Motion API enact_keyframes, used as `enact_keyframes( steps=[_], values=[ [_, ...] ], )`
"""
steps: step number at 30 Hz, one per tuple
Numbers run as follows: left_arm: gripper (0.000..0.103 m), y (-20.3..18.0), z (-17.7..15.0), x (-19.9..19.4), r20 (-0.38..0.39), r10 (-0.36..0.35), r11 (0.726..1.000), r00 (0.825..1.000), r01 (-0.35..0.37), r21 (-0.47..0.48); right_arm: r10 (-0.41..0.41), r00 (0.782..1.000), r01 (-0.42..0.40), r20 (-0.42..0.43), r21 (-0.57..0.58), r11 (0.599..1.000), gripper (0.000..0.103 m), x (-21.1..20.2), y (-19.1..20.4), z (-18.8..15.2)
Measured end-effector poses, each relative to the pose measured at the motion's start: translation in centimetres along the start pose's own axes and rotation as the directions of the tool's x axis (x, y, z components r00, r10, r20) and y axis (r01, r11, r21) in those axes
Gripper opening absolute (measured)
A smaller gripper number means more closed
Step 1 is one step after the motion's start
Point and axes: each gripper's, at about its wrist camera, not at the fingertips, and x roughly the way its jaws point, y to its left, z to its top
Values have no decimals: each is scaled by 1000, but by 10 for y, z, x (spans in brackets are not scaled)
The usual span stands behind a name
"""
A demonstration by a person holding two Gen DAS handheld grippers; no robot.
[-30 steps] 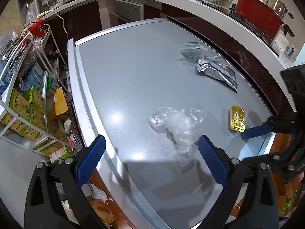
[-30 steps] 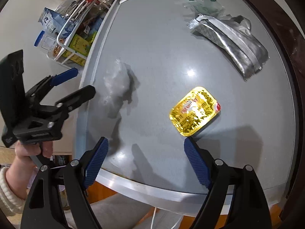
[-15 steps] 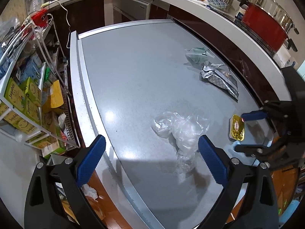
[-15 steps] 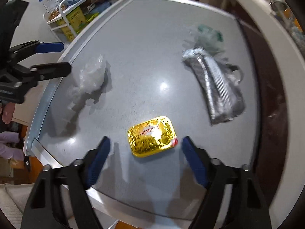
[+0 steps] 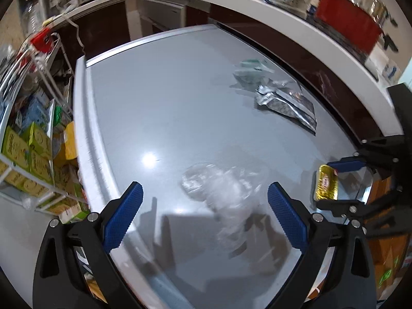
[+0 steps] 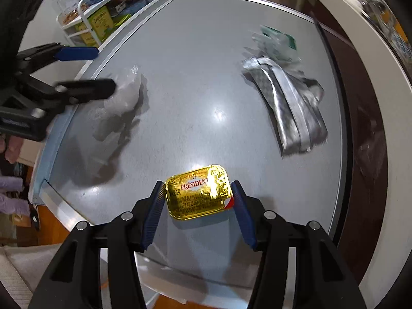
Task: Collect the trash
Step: 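Grasp the gold butter packet with the right tool while the left tool grasps the clear plastic bag, then carry the plastic bag and butter packet in both tools over the paper bag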
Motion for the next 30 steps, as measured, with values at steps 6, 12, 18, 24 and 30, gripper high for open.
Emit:
enact_keyframes(
  steps=[6, 12, 18, 24, 30],
  values=[
    [67, -10, -2, 29, -89, -13, 1000, 996, 12, -9, -1, 1000, 0, 17, 22, 1000, 52, -6, 2, -13],
    [42, 1, -5, 20, -63, -62, 996, 996, 57, -73, 1, 999, -3, 40, 63, 998, 52, -8, -1, -7],
    [38, 13, -4, -3, -18, -82, 991, 996, 80, -106, 9, 998, -16, 65, 111, 994, 52, -16, -12, -8],
    [38, 16, 3, -27, 32, -79, 991, 996, 82, -107, 17, 994, -30, 109, 119, 992, 52, -34, -16, -5],
    [38, 4, 13, -65, 110, -67, 994, 992, 75, -76, 1, 981, -25, 193, 121, 992, 52, -71, -17, -1]
  ],
)
